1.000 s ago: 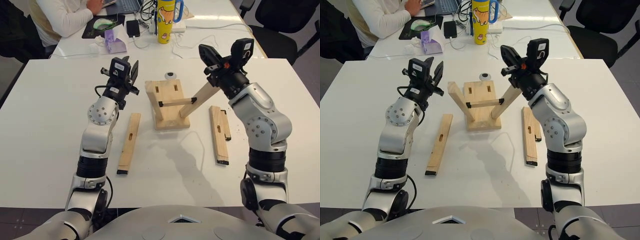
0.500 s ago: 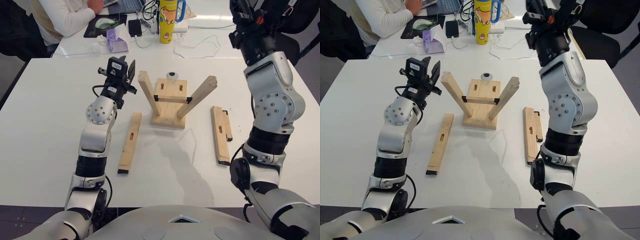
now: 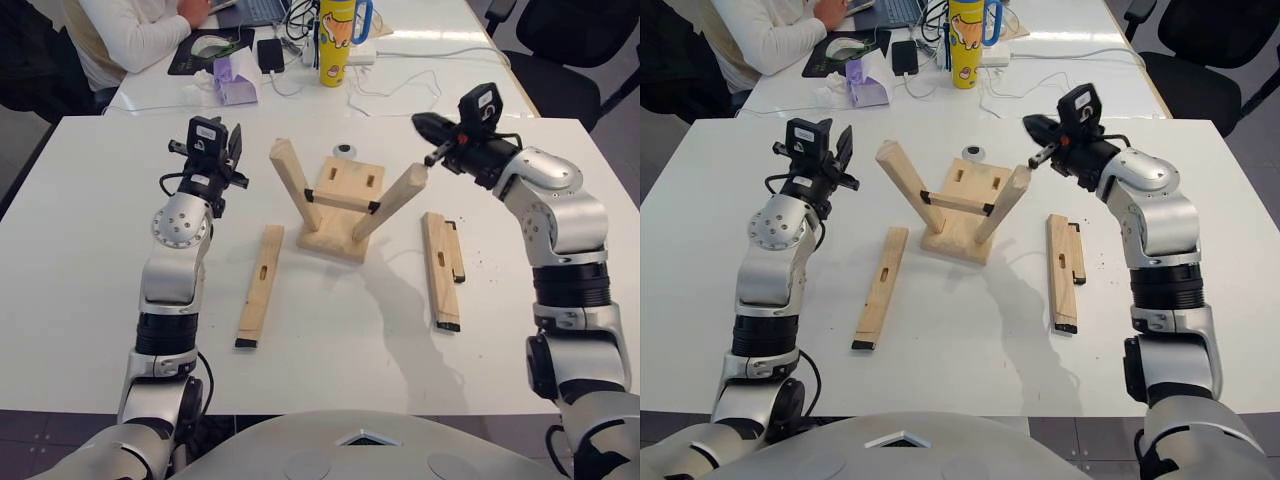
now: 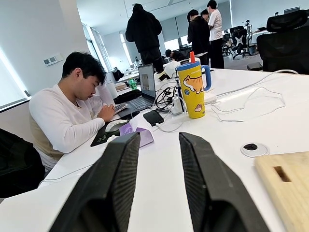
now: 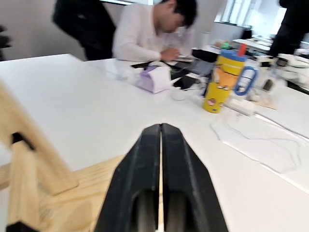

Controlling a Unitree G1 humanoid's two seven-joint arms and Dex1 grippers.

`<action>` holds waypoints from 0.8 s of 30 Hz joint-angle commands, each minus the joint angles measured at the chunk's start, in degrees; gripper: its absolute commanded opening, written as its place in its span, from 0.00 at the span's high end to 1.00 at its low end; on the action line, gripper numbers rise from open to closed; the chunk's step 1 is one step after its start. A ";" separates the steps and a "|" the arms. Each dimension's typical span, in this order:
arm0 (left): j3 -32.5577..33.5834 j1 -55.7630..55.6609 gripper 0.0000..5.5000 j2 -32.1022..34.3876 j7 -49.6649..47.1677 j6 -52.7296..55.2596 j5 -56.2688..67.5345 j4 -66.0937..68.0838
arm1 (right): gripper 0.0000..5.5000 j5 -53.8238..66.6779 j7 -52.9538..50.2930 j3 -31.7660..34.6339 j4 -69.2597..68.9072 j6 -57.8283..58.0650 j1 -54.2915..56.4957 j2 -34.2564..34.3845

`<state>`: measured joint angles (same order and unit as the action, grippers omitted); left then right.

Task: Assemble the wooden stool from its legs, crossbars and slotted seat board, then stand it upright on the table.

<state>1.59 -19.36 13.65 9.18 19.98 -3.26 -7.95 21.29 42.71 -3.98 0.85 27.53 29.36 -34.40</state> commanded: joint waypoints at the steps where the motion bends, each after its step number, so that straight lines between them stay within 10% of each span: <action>1: 0.74 -0.24 0.73 0.64 -0.12 0.77 0.15 -0.38 | 1.00 4.34 9.74 -4.81 -8.92 2.56 -5.75 -1.14; 13: -0.14 1.52 0.73 1.77 1.06 2.71 -0.09 -1.17 | 1.00 -2.79 -7.24 -5.02 -4.16 4.23 -0.43 9.66; 24: -14.59 19.98 0.73 25.32 34.77 12.30 5.36 -16.19 | 1.00 -22.55 -11.47 -10.35 21.80 -8.39 3.60 6.12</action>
<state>-11.31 -0.29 36.61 40.50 31.15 0.72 -21.45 0.41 30.91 -12.98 18.71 21.18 32.00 -29.32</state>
